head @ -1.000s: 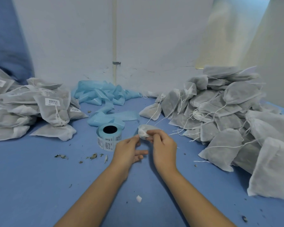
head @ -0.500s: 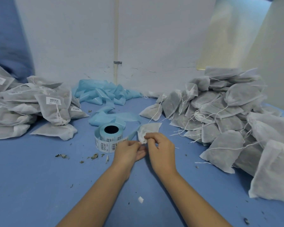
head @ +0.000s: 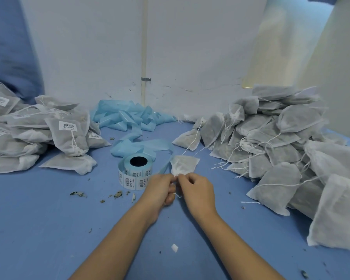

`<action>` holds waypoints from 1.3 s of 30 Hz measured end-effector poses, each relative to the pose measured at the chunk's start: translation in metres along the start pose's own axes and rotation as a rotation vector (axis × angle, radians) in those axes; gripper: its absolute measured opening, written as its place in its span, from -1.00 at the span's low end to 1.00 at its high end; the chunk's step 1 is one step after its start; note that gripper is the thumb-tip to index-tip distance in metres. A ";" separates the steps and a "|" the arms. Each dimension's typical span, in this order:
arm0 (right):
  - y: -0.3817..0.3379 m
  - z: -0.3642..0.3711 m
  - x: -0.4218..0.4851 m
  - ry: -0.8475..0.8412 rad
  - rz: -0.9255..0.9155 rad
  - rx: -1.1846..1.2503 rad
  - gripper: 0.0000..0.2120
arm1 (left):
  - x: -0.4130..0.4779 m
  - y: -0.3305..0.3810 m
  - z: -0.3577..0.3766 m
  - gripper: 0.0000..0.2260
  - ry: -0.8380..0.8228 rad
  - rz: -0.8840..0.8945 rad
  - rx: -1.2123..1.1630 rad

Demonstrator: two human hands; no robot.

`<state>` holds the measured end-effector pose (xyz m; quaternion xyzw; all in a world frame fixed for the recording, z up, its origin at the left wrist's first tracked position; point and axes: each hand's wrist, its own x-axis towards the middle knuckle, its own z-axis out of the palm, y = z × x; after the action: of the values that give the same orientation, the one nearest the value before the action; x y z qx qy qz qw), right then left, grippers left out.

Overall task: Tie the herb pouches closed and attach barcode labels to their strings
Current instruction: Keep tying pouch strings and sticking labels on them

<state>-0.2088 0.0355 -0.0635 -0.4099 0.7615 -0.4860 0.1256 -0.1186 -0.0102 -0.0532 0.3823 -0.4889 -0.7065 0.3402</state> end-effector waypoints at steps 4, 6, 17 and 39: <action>0.000 0.001 0.001 -0.074 0.042 0.124 -0.70 | 0.000 0.001 -0.002 -0.75 0.001 -0.003 0.001; -0.002 0.001 0.002 -0.098 0.076 0.184 -0.70 | 0.001 0.001 -0.002 -0.74 0.001 0.005 0.009; -0.012 -0.014 0.008 -0.176 0.292 0.559 -0.82 | -0.002 -0.003 0.003 -0.79 -0.060 0.125 0.052; -0.007 -0.020 0.012 -0.170 0.468 0.969 -0.92 | -0.001 -0.017 0.006 -0.87 0.042 0.412 0.389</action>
<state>-0.2249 0.0383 -0.0454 -0.1623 0.5083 -0.7057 0.4661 -0.1246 -0.0017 -0.0677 0.3473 -0.6755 -0.5074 0.4069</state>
